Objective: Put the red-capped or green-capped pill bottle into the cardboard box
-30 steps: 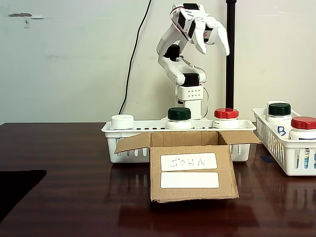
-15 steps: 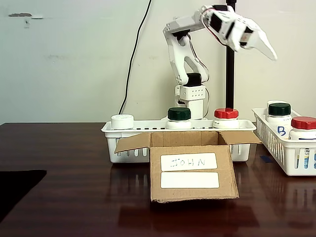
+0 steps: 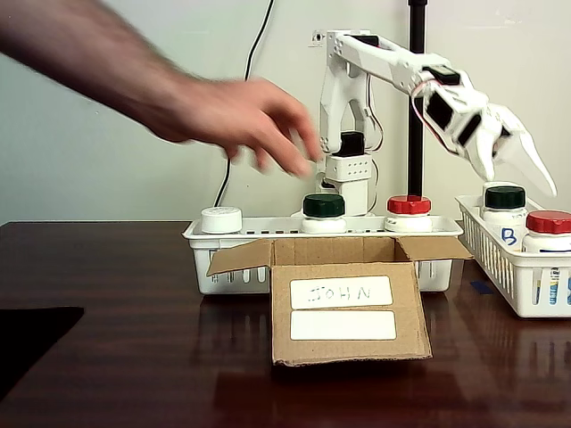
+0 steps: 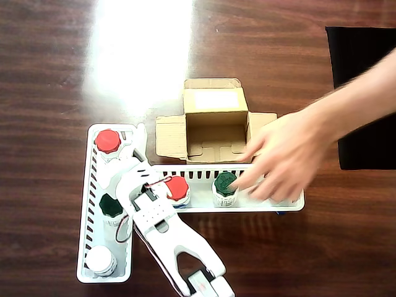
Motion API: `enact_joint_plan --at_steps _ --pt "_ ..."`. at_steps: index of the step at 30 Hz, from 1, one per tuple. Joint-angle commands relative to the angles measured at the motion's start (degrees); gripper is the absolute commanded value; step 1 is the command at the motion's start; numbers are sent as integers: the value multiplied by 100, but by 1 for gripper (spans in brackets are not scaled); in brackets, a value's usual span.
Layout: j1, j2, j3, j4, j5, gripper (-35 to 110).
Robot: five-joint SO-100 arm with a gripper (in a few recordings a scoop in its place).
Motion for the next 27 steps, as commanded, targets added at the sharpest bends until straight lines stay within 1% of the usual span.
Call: enact_joint_plan --at_steps 1,13,20,27 --pt "-26 -176 -606 -167 -26 99" --pt "-167 -1301 -1591 -185 -229 99" --pt "-290 -1529 -1670 -158 -352 99" --pt "-176 -1652 -1687 -53 -387 98"
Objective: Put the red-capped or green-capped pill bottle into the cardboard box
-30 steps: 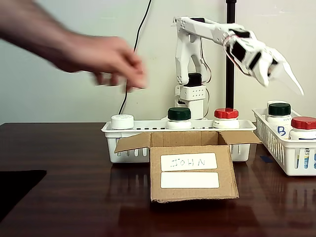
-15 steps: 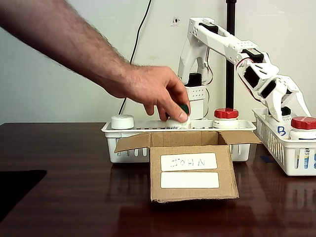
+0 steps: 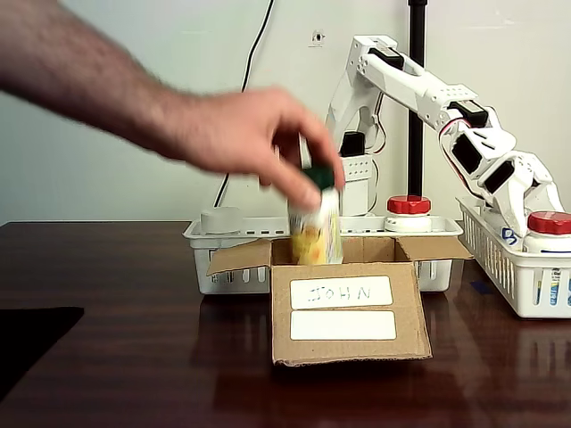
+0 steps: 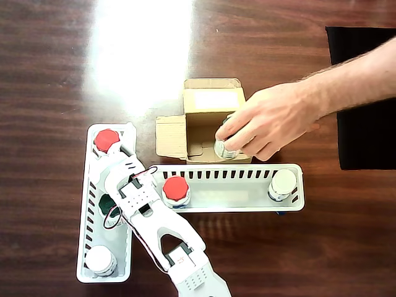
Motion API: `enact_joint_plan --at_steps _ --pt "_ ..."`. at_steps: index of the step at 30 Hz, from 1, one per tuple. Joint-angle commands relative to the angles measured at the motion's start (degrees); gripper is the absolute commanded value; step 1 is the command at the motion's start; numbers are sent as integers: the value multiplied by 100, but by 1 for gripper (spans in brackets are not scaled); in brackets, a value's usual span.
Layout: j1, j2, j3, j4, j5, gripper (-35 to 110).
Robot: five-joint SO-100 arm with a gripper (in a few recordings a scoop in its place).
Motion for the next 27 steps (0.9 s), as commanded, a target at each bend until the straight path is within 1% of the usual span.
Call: enact_joint_plan --at_steps 1,4,10,13,14,15,20,27 --pt "-18 220 -325 -18 26 95" --pt "79 202 -325 -9 79 79" --pt "132 334 -413 123 -70 30" --pt "114 448 -756 659 -246 5" --pt "114 475 -949 932 -299 -2" --pt "114 492 -1134 1204 -352 -5" --pt "26 782 -2408 2769 -782 2" --pt "-97 501 -5678 5722 -1230 2"
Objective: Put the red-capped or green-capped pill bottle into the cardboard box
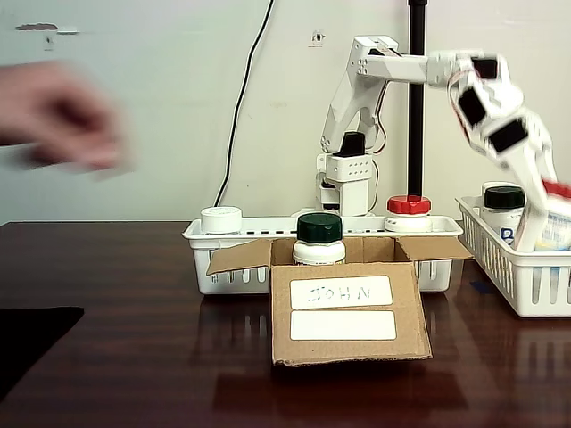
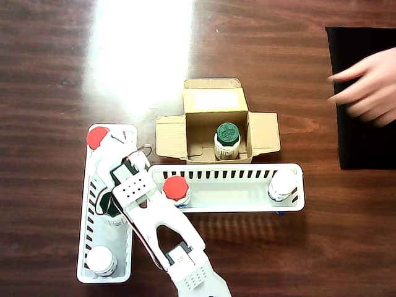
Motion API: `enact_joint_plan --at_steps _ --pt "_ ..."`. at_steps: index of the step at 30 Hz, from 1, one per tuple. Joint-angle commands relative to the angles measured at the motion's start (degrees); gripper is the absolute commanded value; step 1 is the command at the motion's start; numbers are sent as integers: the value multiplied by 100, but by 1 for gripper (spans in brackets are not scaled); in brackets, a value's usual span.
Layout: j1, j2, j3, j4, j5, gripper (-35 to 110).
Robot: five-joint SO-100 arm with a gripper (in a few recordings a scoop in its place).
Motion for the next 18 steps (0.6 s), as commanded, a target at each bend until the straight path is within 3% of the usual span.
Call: enact_joint_plan --at_steps 1,6,12,18 --pt "-105 457 -2795 1591 -132 2" --pt "343 431 -4421 3357 79 2" --pt "1336 1107 -3542 3384 439 2" --pt "2268 633 -3630 3366 800 2"
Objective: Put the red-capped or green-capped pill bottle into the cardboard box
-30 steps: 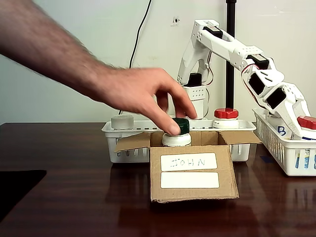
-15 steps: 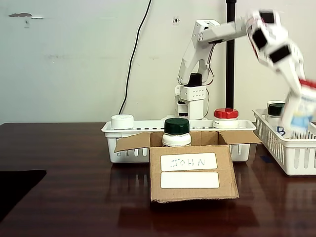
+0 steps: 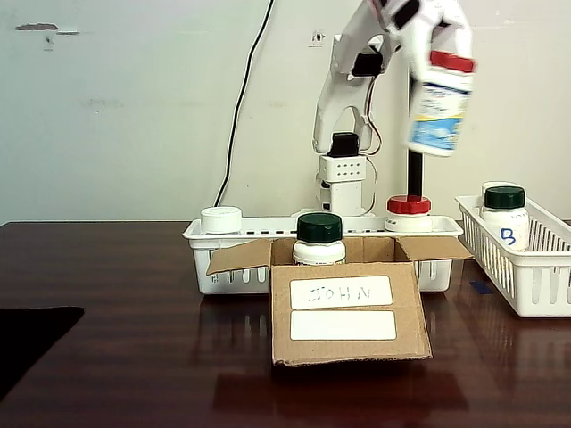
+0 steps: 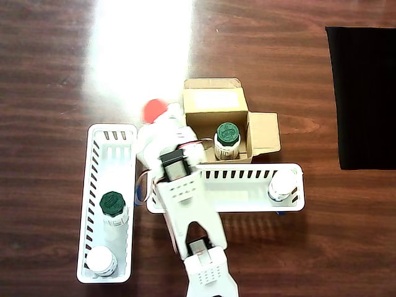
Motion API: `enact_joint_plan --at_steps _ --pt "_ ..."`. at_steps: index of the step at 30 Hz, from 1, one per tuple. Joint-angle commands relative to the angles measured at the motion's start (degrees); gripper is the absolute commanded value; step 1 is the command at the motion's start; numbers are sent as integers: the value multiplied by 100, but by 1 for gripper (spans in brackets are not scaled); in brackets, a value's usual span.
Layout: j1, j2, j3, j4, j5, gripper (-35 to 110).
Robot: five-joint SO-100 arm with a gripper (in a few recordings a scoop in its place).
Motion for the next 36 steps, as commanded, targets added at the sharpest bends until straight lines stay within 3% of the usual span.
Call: enact_joint_plan --at_steps 1,13,36 --pt "642 255 -237 -9 299 2" --pt "1178 -2918 -3489 18 431 2" --pt "519 -2470 -2997 26 35 2"
